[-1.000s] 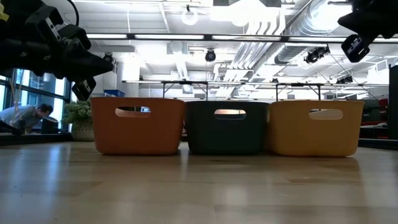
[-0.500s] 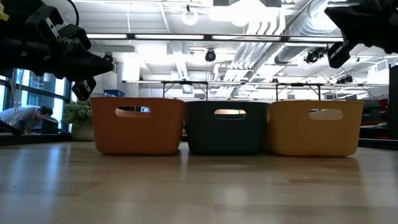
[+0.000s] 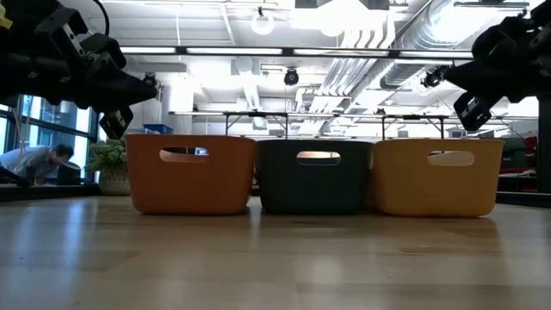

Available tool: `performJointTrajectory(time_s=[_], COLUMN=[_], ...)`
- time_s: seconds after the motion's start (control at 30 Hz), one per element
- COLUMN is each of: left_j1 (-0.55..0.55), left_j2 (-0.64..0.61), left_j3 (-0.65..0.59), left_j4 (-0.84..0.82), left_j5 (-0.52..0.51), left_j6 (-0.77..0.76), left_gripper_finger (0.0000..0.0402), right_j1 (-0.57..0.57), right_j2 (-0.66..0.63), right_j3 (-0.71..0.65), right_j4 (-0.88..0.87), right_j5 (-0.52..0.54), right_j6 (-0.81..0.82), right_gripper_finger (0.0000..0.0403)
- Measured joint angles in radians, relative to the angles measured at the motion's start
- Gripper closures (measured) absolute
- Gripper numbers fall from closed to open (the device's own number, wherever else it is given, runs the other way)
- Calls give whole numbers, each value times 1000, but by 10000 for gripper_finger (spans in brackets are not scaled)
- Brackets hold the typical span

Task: Sort candy
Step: Return to Home Position

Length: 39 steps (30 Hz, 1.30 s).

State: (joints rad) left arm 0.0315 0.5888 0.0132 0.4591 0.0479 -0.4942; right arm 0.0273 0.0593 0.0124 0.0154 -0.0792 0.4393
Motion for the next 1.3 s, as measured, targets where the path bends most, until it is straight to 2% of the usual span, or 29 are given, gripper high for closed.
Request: performJointTrajectory(time_s=[0.17,0.27,0.53,0.67,1.0,1.3], left_j1=[0,0,1,5,67,35], left_j2=[-1,-46,-308,-383,-581,-586], left_j3=[0,0,1,2,2,0], left_j4=[-3,-47,-460,-457,-458,-455], left_j5=[0,-1,-18,-80,-76,-80], left_j6=[0,0,-2,0,0,0], left_gripper_finger=[401,401,401,401,401,401], right_j1=[0,0,0,0,0,0], right_j2=[1,1,-59,-59,-59,-47], right_j3=[0,1,2,-2,-2,-3], right_j4=[-1,-2,5,9,9,11], right_j5=[0,0,0,0,0,1], right_j6=[5,5,5,5,5,5], right_gripper_finger=[403,403,402,402,402,402])
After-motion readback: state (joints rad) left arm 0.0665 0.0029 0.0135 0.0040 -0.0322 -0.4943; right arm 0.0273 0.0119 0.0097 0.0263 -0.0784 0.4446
